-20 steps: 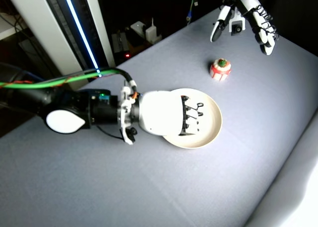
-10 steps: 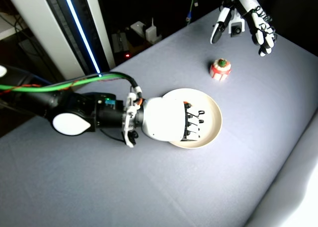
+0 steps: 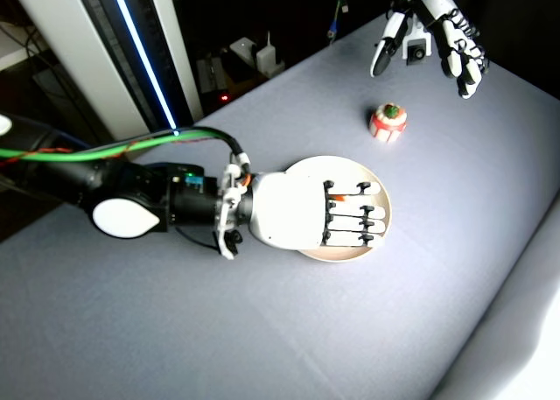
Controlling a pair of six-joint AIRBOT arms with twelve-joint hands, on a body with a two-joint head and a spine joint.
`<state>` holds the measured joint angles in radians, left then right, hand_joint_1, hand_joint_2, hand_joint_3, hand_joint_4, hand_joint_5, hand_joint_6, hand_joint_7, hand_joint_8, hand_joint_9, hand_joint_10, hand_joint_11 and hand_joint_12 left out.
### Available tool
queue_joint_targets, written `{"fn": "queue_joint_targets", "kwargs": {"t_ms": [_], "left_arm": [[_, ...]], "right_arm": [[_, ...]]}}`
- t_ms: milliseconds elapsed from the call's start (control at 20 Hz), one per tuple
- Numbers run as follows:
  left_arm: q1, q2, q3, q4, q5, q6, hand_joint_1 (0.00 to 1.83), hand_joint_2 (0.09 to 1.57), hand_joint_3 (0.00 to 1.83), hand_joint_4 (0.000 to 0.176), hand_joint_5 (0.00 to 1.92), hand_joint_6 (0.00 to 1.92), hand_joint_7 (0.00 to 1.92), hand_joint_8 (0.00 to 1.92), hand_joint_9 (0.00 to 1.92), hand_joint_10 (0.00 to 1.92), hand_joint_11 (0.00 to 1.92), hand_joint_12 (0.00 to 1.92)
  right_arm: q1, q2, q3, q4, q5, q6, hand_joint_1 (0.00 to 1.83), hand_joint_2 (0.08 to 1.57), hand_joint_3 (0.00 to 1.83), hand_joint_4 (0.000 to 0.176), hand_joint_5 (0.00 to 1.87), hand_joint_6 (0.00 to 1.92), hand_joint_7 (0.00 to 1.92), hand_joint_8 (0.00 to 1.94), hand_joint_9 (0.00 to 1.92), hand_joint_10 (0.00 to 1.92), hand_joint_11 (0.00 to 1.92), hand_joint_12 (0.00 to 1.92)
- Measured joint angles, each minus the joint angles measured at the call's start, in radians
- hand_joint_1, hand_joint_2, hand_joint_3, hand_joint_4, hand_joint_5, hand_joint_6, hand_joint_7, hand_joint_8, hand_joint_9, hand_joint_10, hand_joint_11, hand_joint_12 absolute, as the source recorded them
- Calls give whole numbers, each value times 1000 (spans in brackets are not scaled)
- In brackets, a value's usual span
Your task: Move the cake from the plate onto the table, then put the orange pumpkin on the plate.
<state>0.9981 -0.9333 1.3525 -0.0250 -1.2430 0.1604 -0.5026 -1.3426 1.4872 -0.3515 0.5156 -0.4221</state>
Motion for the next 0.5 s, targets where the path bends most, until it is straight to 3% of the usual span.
{"fn": "queue_joint_targets", "kwargs": {"t_ms": [50,100,150,200,250,300,350,400,450,500], "left_arm": [[0,0,0,-1,0,0,1047,842,4,161,142,0,30,1,247,8,0,698],[0,0,0,-1,0,0,1038,834,1,154,146,1,39,3,256,8,0,764],[0,0,0,0,0,0,1020,820,0,152,150,1,39,1,252,4,0,807],[0,0,0,-1,0,0,1010,827,0,139,135,0,30,0,252,3,0,833],[0,-2,0,-3,-1,0,1011,831,1,136,137,1,23,2,249,1,0,797],[0,-4,0,-4,-2,0,991,841,5,116,126,0,15,0,210,0,0,789],[0,-6,0,-7,1,0,978,843,5,118,121,0,11,0,196,0,0,787],[1,-6,0,-9,3,0,974,840,2,128,127,1,12,0,210,4,0,763],[4,-6,0,-19,3,0,984,845,1,131,132,1,13,0,213,4,0,735],[8,-6,-1,-30,2,0,981,845,1,138,130,0,15,0,220,4,0,684]], "right_arm": [[0,0,-2,0,0,0,968,795,0,83,0,0,0,0,0,0,0,0],[0,0,-7,3,-2,0,996,802,0,54,0,0,0,0,0,0,0,0],[0,2,-22,8,-5,0,1015,812,0,0,0,0,0,0,0,0,0,0],[0,6,-39,1,-5,0,1041,799,0,14,0,0,0,0,0,0,0,0],[0,19,-63,-14,-5,1,951,815,2,57,0,0,0,0,0,0,0,0],[0,31,-75,-21,-3,1,1028,836,11,39,0,0,0,0,0,0,0,0],[2,61,-94,-26,-2,2,1026,824,5,23,0,0,0,0,0,0,0,0],[11,106,-117,-26,-4,2,928,781,0,66,0,0,0,0,0,0,0,0],[17,144,-136,-26,-5,1,842,744,0,91,0,0,0,0,0,0,20,9],[27,186,-158,-19,-4,-3,841,752,0,104,0,0,0,0,0,0,3,1]]}}
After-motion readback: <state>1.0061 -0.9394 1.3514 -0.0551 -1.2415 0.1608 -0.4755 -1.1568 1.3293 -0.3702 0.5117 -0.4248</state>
